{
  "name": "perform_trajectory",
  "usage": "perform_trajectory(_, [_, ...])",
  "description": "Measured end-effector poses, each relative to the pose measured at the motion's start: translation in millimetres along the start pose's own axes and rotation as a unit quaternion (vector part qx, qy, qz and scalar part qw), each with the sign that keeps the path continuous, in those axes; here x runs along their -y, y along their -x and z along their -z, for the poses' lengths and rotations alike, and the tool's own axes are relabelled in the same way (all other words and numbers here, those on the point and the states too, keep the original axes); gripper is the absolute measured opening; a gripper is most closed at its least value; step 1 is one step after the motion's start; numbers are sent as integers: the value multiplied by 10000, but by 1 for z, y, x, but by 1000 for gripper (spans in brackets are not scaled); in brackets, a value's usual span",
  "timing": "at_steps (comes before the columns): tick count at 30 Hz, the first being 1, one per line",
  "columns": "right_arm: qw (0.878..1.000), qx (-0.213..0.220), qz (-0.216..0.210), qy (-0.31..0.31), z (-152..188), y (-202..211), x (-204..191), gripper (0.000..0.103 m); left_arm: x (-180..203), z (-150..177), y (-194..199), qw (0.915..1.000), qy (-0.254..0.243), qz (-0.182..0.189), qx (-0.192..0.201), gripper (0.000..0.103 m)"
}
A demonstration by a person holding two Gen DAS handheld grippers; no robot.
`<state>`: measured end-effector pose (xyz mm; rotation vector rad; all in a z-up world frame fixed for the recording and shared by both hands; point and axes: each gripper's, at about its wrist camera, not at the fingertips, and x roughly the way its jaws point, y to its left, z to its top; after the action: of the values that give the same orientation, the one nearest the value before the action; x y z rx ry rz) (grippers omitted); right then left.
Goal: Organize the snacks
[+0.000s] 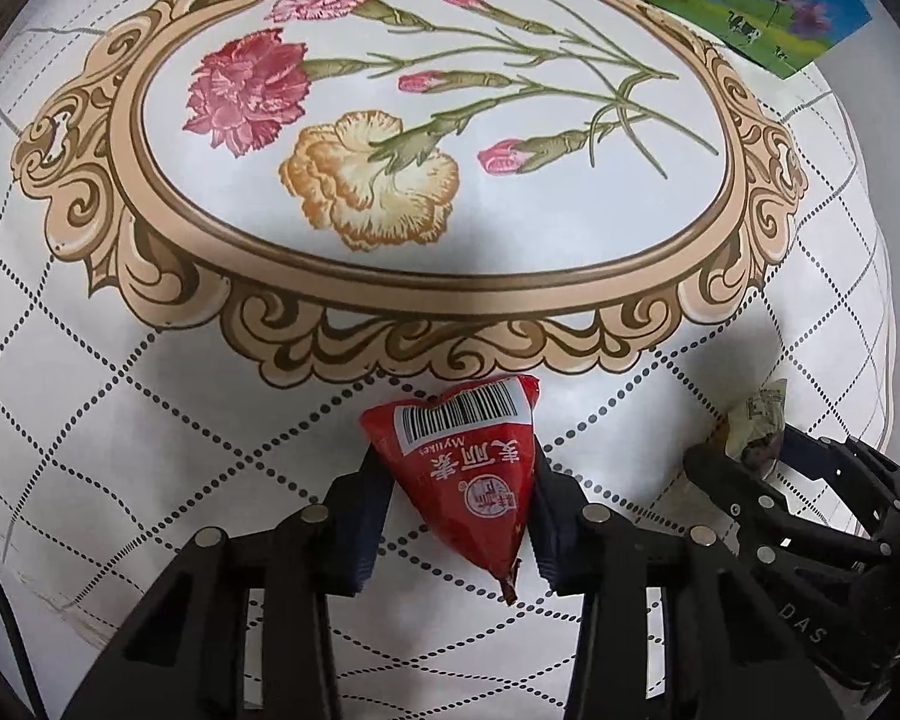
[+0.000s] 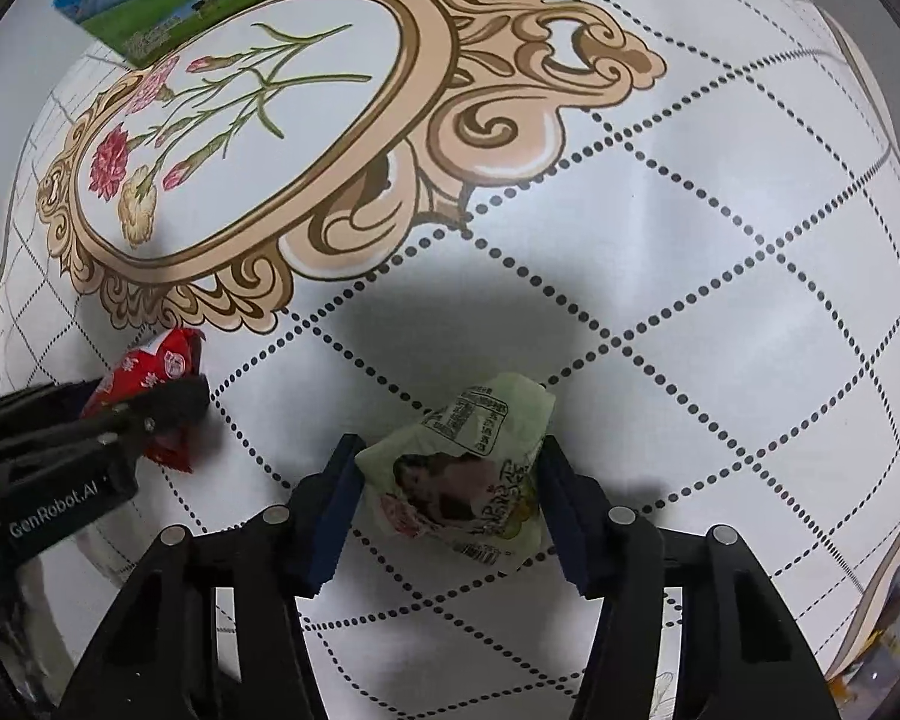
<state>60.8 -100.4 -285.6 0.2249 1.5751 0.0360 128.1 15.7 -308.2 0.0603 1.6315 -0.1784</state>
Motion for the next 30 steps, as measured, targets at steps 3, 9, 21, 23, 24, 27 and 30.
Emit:
perform_trajectory(3, [10000,88,-37,19,5,5,-3,58,3,-2,13,10000,-42,-19,77,37])
perform_trajectory(9, [9996,226,-184,22,8,16,-8,57,17,-9,36,9998,-79,136,148,37])
perform_trajectory(21, [9921,927,-844,-44,-21,107,-8,57,36,-57,135,9943,-175,733,758,37])
perform_trajectory(23, [9886,1141,-980,-79,-34,129,-6,57,38,-71,155,9921,-237,791,947,37])
perform_trajectory(24, [9871,1233,-1022,-90,-39,137,-5,57,40,-81,167,9904,-269,845,1065,37])
perform_trajectory(27, [9812,1558,-1138,-101,-61,168,2,57,38,-104,188,9859,-389,903,1356,37])
perform_trajectory(30, [9747,1885,-1193,-115,-89,196,4,57,41,-132,208,9819,-448,903,1602,37])
